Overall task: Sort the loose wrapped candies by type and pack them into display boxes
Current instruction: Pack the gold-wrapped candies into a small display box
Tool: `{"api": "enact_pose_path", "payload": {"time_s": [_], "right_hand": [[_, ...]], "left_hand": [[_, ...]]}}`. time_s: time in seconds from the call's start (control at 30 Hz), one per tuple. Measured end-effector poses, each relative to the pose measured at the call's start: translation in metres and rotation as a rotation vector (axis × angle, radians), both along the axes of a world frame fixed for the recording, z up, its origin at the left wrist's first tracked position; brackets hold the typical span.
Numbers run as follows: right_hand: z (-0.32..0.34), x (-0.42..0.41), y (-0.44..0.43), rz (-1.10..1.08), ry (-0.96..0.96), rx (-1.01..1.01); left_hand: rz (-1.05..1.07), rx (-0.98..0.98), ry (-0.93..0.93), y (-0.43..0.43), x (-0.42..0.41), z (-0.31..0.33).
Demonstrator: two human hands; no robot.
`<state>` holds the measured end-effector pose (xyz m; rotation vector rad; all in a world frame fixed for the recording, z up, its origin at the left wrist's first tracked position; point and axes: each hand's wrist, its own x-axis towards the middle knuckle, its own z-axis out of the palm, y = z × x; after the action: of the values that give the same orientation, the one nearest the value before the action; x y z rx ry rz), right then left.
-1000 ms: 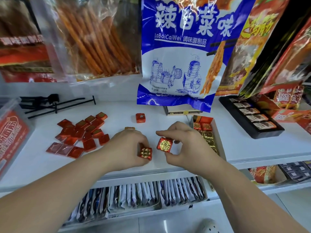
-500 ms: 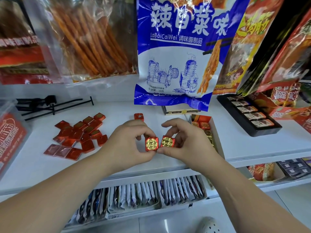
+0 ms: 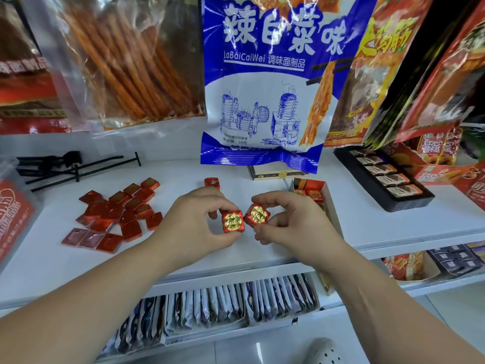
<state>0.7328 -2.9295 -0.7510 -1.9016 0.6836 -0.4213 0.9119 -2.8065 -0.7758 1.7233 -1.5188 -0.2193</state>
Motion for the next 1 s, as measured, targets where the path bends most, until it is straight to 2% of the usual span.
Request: {"api": "enact_pose_path", "payload": {"time_s": [0.07, 0.17, 0.37, 0.57, 0.77, 1.0], "right_hand": [[0.0, -0.002, 0.0, -0.012, 0.015, -0.062], [0.001, -0.008, -0.006, -0.077, 0.086, -0.26], [0.004, -0.04, -0.053, -0.403, 0.142, -0.469], [-0.014, -0.07, -0.092, -0.544, 0.167, -0.44], [-0.023, -0.07, -0.104, -0.578, 0.125, -0.399], [-0.025, -0.056, -0.107, -0.559, 0.164, -0.416]], "left_hand": [[0.008, 0.006, -0.016, -0.002, -0.001, -0.001], [0.047, 0.025, -0.058, -0.009, -0.005, -0.001], [0.175, 0.062, -0.048, -0.031, -0.016, 0.001], [0.172, 0.171, -0.032, -0.086, -0.046, 0.016], [0.153, 0.2, 0.017, -0.152, -0.064, -0.007], [0.168, 0.283, -0.126, -0.19, -0.068, -0.005]]}}
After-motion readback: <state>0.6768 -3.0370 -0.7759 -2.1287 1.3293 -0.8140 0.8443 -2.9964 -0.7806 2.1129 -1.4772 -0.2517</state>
